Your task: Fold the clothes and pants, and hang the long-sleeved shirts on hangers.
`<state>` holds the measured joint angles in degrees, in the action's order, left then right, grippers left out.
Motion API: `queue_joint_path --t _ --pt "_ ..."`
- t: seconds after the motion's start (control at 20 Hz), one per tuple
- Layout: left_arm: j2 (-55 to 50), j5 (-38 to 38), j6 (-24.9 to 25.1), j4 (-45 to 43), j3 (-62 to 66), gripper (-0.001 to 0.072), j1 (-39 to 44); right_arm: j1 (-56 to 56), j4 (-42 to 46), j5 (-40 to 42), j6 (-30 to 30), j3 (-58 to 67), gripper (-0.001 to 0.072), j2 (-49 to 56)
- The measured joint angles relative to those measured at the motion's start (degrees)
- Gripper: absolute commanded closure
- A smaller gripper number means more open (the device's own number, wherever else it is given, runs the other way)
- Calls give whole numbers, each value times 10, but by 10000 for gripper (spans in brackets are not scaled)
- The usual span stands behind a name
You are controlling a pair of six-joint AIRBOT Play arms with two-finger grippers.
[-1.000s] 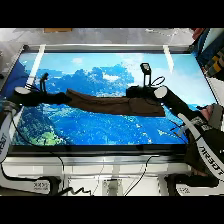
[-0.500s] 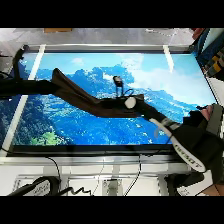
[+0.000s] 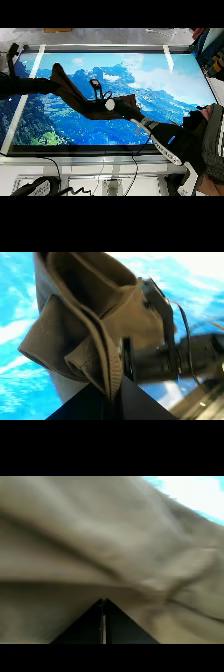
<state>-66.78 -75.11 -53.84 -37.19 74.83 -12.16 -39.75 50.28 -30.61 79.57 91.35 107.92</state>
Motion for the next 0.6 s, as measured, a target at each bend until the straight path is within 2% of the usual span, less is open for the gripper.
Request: queue_joint_path --t 0.15,0.25,0.35,0.5,0.55,0.6 --pt "-25 23 -21 4 0 691 61 71 57 -105 2 6 695 -20" --pt "-53 65 -32 8 0 691 129 132 108 -180 4 8 695 -43" --pt "-86 132 -37 30 0 691 203 198 149 -241 4 9 695 -71" --pt "-148 292 -43 75 0 680 329 299 183 -303 4 10 695 -116" --pt "-170 347 -43 85 0 533 370 329 190 -317 4 10 695 -128" --pt "-193 396 -43 92 0 162 406 356 195 -333 4 10 695 -138"
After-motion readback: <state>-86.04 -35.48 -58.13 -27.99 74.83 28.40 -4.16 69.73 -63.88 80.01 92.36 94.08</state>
